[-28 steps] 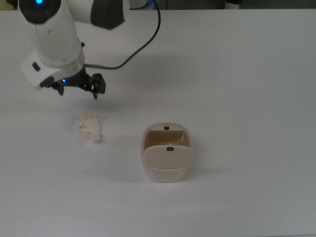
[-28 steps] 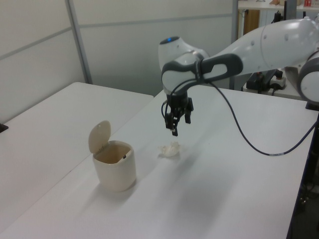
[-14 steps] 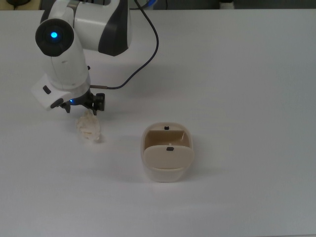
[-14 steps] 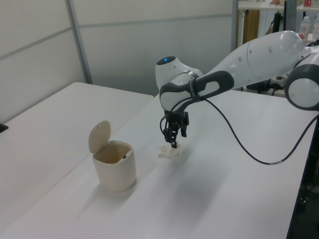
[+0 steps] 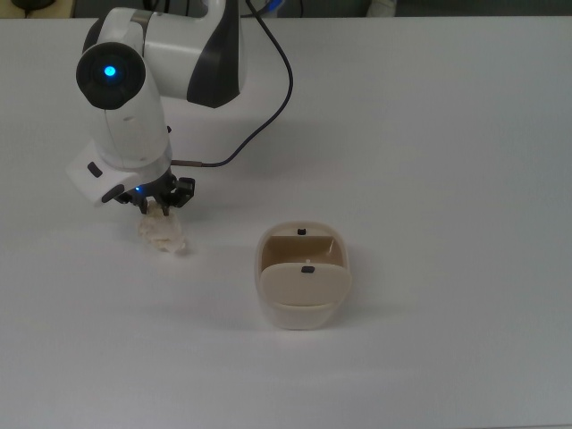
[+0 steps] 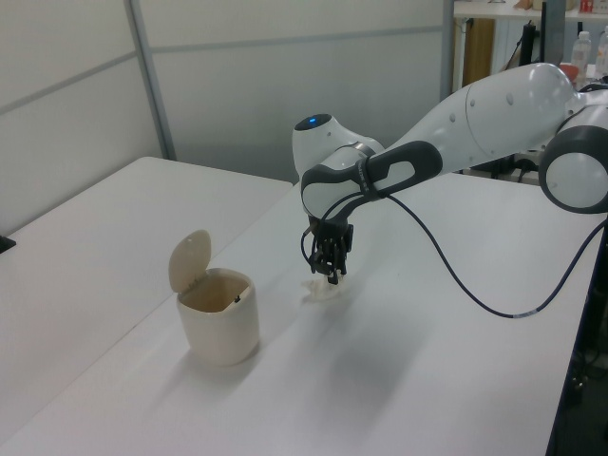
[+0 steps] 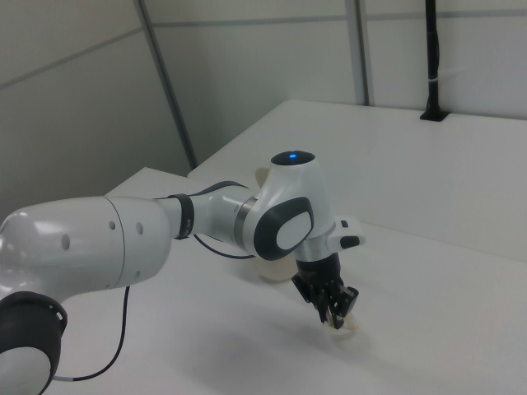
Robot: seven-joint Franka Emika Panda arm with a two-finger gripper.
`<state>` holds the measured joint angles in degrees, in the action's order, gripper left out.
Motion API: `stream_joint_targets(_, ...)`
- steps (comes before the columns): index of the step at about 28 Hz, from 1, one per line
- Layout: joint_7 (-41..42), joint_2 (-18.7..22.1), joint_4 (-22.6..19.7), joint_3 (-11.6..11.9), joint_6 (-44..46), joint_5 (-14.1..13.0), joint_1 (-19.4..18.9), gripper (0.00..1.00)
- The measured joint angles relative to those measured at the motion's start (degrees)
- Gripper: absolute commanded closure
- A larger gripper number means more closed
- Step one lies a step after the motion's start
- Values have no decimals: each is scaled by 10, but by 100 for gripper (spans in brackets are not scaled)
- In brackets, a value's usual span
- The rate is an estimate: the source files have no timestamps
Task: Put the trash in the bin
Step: 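Close the gripper on the tissue and lift it, then carry the tissue over the open cream bin and lower it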
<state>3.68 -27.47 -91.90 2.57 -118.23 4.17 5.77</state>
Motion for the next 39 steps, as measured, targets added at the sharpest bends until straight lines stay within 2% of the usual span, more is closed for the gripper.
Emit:
stream_joint_targets(9,9,2,4,-2,0,0,0,100)
stream_joint_targets(14,13,12,12,-13,0,0,0,100)
stream_joint_targets(28,13,88,40,-83,0,-2,-2,100)
stream_joint_targets(35,13,110,46,-102,-9,-29,-2,100)
stream_joint_targets(39,13,111,48,-118,-35,-35,-9,100)
